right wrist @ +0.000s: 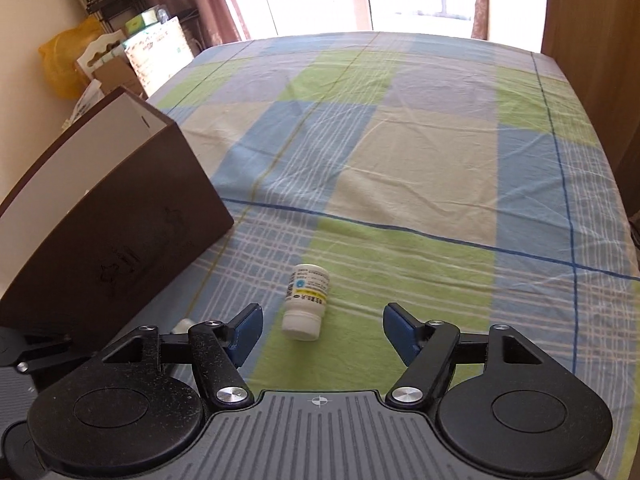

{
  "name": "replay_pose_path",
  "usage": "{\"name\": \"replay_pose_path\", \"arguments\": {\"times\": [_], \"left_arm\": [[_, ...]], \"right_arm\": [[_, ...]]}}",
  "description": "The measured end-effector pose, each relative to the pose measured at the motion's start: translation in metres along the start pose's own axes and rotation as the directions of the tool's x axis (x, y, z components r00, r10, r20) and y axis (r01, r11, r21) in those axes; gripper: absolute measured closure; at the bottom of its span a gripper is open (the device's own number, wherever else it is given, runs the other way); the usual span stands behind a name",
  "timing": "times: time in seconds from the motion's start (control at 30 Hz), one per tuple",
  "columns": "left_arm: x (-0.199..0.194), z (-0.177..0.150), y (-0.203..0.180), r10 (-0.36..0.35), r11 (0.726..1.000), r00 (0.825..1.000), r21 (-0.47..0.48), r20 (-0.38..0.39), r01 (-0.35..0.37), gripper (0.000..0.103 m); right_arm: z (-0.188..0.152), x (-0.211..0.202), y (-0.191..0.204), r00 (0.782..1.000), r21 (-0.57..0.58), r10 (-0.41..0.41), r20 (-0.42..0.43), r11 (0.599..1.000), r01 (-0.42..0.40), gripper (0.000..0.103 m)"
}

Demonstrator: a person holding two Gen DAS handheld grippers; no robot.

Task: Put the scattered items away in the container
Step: 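Grasp the green tube with the left tool while the right tool grasps the white bottle, then lift and carry the green tube and white bottle over the box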

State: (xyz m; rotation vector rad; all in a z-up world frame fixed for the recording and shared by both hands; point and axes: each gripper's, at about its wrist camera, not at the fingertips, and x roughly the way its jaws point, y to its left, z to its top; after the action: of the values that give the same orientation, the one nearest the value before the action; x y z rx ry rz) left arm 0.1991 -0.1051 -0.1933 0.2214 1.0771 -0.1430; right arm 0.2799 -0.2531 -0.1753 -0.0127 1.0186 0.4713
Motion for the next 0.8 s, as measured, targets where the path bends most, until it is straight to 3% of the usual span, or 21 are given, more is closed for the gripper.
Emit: {"name": "replay_pose_path", "arguments": {"times": [0.1,0.2,0.27,0.3,0.37,0.43,0.5,0.57,0.8], "left_arm": [[-0.007,-0.011,0.009,0.021,0.998,1.000,-0.052,-0.020,-0.022,0.087],[-0.008,-0.014,0.017,0.024,0.995,0.999,-0.092,-0.030,-0.027,0.079],[-0.006,-0.010,0.019,0.016,0.995,1.000,-0.100,-0.027,-0.019,0.074],[-0.005,-0.007,0.021,0.007,0.994,1.000,-0.109,-0.027,-0.010,0.074],[0.000,-0.004,0.026,-0.003,0.992,1.000,-0.126,-0.022,0.000,0.071],[0.003,-0.002,0.027,-0.015,0.991,1.000,-0.130,-0.014,0.013,0.071],[0.004,-0.002,0.027,-0.030,0.991,1.000,-0.130,-0.003,0.030,0.075],[0.003,-0.005,0.026,-0.055,0.991,0.998,-0.119,0.003,0.055,0.089],[-0.014,-0.025,0.022,-0.113,0.990,0.993,-0.083,-0.023,0.110,0.090]], "right_arm": [[0.002,0.008,0.004,1.000,-0.004,0.008,-0.003,1.000,-0.008,0.029],[0.006,0.021,0.010,1.000,-0.025,-0.003,-0.018,1.000,0.002,0.030],[0.009,0.031,0.012,0.999,-0.038,-0.017,-0.039,0.999,0.015,0.049],[0.010,0.038,0.012,0.998,-0.041,-0.024,-0.060,0.999,0.022,0.063],[0.007,0.039,0.012,0.997,-0.040,-0.032,-0.067,0.999,0.029,0.064],[0.002,0.036,0.012,0.998,-0.038,-0.037,-0.059,0.999,0.035,0.073],[-0.005,0.033,0.012,0.998,-0.035,-0.041,-0.054,0.999,0.039,0.073],[-0.016,0.025,0.015,0.997,-0.032,-0.043,-0.060,0.999,0.042,0.073],[-0.067,-0.013,0.026,0.996,0.062,-0.029,-0.085,0.998,0.034,0.073]]}}
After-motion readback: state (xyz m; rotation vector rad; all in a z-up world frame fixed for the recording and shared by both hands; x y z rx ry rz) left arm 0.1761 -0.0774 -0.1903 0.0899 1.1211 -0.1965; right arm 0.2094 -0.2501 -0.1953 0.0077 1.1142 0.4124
